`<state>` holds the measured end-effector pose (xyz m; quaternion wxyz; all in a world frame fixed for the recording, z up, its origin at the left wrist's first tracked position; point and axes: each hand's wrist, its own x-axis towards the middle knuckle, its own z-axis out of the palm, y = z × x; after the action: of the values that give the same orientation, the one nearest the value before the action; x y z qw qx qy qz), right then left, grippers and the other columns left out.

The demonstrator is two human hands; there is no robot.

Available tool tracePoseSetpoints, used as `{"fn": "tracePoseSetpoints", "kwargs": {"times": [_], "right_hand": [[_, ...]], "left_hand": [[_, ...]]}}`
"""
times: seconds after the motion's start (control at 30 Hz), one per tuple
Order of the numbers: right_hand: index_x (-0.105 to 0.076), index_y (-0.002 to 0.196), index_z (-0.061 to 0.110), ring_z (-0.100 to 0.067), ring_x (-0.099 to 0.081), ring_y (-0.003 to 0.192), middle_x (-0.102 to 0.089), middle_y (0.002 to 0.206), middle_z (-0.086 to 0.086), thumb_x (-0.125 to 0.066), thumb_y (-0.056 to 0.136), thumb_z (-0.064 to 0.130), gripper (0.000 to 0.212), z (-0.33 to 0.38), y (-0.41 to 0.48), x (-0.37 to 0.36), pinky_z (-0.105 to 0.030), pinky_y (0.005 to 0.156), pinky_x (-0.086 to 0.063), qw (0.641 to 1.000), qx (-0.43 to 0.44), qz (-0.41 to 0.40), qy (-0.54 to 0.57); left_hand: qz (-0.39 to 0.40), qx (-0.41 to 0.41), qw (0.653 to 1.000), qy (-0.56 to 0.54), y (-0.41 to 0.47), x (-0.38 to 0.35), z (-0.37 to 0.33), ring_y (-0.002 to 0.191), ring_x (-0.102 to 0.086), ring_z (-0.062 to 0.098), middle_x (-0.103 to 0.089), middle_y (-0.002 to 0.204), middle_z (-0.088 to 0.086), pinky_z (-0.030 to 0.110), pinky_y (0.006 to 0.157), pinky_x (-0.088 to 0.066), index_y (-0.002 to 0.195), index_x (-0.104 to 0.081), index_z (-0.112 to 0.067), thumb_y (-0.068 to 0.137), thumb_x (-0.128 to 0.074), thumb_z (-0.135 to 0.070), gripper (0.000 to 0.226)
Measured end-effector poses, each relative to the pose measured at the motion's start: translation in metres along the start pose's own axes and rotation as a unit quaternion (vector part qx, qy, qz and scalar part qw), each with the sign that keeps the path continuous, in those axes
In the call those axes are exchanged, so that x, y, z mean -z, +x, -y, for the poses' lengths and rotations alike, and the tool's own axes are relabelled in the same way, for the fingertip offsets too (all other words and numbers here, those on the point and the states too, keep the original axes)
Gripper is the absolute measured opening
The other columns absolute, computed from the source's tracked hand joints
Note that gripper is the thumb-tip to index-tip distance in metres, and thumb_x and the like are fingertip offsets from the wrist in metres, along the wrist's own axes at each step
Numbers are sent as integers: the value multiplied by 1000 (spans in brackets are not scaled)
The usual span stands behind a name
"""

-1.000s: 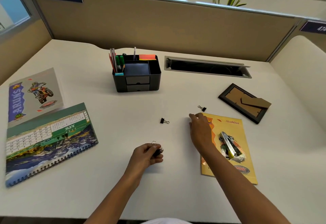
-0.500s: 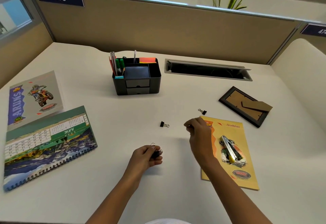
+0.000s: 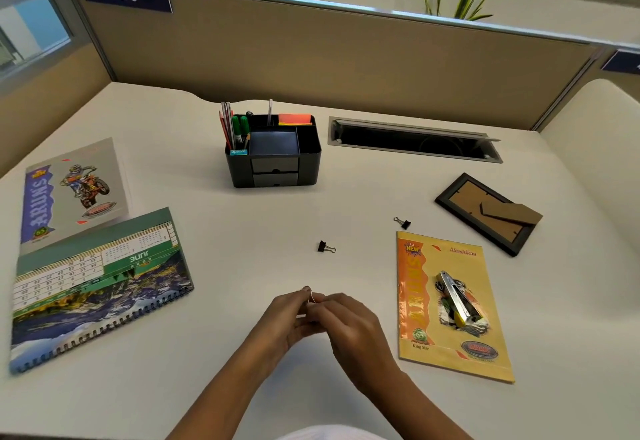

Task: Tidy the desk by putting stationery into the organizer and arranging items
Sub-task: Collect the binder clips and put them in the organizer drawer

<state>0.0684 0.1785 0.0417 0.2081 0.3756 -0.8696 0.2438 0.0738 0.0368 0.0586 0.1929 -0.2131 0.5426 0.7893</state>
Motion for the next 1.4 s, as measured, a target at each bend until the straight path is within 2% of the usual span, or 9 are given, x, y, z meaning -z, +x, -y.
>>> {"fn": "tracePoseSetpoints", "kwargs": {"times": [0.13,0.3,0.4,0.5,0.6,0.77,1.0,1.2,1.4], "right_hand": [[-69,90,11,-15,-62,82,-69,87,-2,-62,88,5,10,0,2,2,-23,70,-51,999,6,1,33],[-67,99,11,-14,-62,92,-65,97,-3,-61,82,-8,26,-25,28,-3,-19,77,-48,989,-119,-54,74],[-67,113,14,-21,-60,109,-64,117,-7,-61,78,-13,44,-56,48,-29,-23,84,-49,983,-181,19,19],[-63,124,17,-32,-51,121,-56,133,-15,-61,85,-3,44,-75,64,-47,-38,86,-51,970,-224,90,-13],[-67,113,14,-34,-55,108,-62,121,-13,-58,88,6,27,-81,70,-56,-36,74,-51,971,-184,143,-58],[-66,94,11,-28,-57,78,-61,87,-6,-62,81,1,17,-83,64,-63,-33,57,-47,973,-186,121,-59],[-65,103,15,-16,-56,91,-64,98,1,-65,82,-1,27,-51,68,-26,-20,73,-45,986,-152,29,56],[-63,108,14,-13,-55,95,-65,102,1,-65,82,4,28,-26,51,-16,-21,79,-44,996,-3,85,33],[-63,111,13,-11,-56,96,-64,103,1,-60,82,-1,32,-37,51,-16,-17,80,-45,991,-46,85,94]], "left_hand": [[23,-8,1000,19,3,8,0,95,-66,26,-67,99,18,31,82,-53,106,-64,5,97,-45,-13,27],[-59,-13,997,-39,6,10,-6,80,-66,27,-67,95,20,28,72,-59,103,-62,7,96,-46,-5,22],[-77,-11,996,-53,7,13,-9,77,-65,27,-66,92,20,26,66,-59,102,-61,8,96,-45,-3,21],[-82,-8,994,-65,8,12,-11,74,-64,26,-65,90,19,24,62,-58,101,-60,9,96,-43,-1,21],[-87,-4,994,-67,11,12,-12,71,-64,24,-65,88,18,24,62,-58,99,-60,8,97,-41,-1,21],[-100,0,992,-73,17,15,-16,71,-64,26,-64,87,19,25,62,-58,97,-60,8,96,-42,0,19],[-103,9,993,-56,27,12,-20,79,-66,27,-67,89,19,32,75,-58,97,-64,5,96,-47,-8,21],[-67,2,996,-65,24,-1,-28,83,-66,22,-67,82,14,33,71,-56,89,-64,1,97,-38,-9,29],[-80,50,987,-131,31,0,-33,72,-63,25,-65,77,17,40,74,-56,88,-62,3,98,-38,-10,30]]}}
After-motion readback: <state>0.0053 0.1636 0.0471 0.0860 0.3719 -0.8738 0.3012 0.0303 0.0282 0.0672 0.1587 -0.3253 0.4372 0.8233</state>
